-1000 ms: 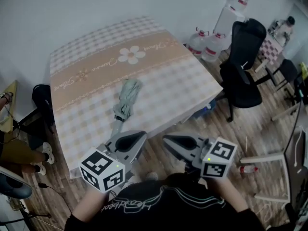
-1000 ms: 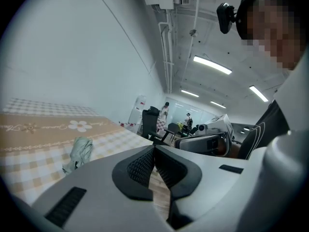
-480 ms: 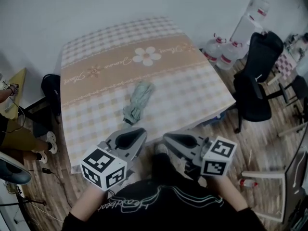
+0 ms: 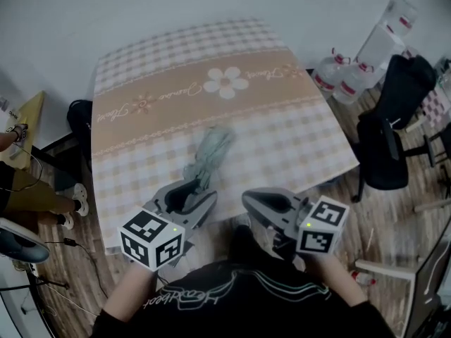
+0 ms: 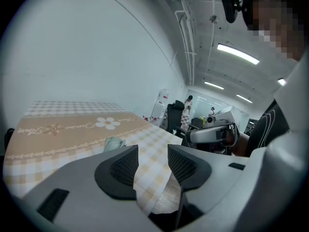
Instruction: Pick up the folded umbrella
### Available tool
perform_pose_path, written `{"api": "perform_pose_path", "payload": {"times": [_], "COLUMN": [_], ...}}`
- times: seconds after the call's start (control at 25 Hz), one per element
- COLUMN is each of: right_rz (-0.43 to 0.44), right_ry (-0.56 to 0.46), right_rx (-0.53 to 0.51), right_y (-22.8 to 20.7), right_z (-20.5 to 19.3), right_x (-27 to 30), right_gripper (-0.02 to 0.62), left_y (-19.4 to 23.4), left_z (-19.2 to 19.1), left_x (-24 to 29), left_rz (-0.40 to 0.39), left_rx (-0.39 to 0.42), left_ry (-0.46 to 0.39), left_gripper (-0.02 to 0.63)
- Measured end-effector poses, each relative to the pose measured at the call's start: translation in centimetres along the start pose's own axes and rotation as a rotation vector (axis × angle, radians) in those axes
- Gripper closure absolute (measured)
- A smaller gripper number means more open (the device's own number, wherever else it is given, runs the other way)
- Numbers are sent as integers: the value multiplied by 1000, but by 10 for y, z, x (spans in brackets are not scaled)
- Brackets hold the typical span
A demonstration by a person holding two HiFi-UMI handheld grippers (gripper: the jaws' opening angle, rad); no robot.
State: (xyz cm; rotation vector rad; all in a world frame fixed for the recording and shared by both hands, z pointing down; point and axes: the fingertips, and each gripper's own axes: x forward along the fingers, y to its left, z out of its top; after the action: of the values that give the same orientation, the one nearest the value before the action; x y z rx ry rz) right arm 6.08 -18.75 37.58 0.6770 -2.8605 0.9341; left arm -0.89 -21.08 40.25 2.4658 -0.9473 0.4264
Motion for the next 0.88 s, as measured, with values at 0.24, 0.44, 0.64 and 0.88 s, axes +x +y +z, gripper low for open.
{"api": "perform_pose_path", "payload": {"times": [0.24, 0.44, 0.64, 0.88], "right_rz": [-3, -4, -6, -14], "right_ry": [4, 17, 25, 38], "right_rx": [57, 86, 123, 152], "right_y": [-40, -67, -91, -118], "right_z": [13, 19, 19, 18], "right_x": [3, 4, 3, 3], "right_gripper": [583, 583, 583, 583], "left_y": [34, 67, 93, 116], "left_z": [-10, -23, -49, -79], "left_x": [33, 60, 82, 103], "left_rz": [49, 111, 158, 214], "left_rx": [-31, -83, -103, -75], "left_ry": [74, 131, 216, 307], "left_gripper": [357, 314, 310, 305]}}
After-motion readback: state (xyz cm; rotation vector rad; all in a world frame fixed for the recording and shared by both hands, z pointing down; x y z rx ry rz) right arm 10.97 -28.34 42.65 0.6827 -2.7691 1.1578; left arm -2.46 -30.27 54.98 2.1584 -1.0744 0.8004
